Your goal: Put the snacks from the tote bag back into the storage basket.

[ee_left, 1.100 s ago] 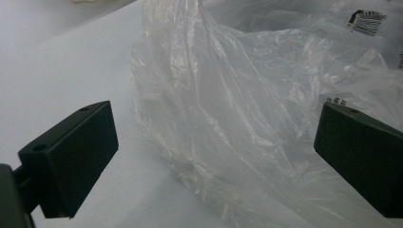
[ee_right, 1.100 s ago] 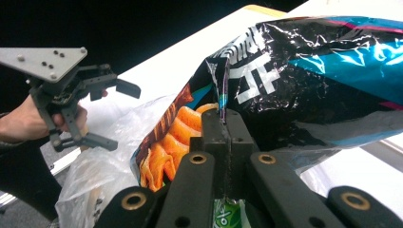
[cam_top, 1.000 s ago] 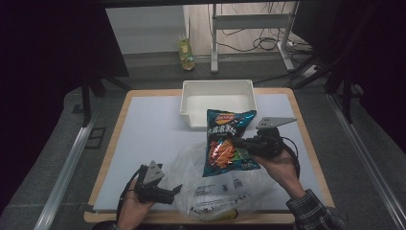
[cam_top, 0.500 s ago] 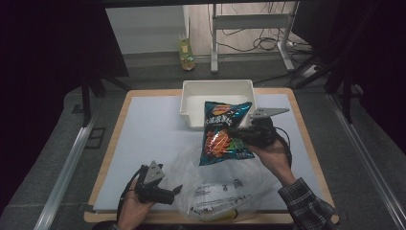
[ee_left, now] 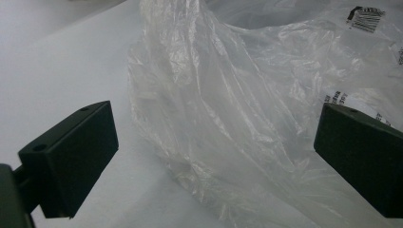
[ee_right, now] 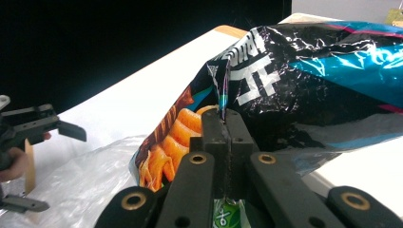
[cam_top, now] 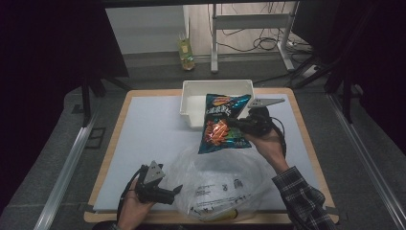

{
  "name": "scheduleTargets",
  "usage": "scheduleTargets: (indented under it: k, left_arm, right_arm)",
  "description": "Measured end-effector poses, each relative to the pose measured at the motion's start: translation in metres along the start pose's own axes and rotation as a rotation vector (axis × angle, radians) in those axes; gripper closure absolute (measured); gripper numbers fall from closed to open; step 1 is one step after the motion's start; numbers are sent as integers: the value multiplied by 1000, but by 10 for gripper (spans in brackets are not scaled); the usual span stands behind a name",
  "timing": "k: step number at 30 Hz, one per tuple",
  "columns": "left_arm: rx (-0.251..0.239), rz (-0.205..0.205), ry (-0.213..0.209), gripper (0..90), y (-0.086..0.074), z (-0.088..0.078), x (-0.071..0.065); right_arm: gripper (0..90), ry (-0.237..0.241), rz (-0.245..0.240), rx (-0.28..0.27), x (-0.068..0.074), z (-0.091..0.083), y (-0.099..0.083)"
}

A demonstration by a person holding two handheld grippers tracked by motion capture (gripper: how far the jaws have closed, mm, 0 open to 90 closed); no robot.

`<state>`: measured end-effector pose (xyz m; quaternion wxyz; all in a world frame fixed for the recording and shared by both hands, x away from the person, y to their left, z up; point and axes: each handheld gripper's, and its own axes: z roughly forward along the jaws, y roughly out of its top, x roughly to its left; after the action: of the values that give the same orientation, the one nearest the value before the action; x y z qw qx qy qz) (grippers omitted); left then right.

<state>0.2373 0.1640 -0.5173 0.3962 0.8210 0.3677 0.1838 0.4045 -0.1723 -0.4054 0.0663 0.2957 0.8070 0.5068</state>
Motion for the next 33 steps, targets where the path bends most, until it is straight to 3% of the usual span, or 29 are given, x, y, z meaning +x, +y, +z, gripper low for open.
scheduleTargets:
  k: [33]
  left_arm:
    - [2, 0, -3, 6, 1, 1, 0]
  right_arm:
    - [896, -49, 19, -34, -43, 44, 33]
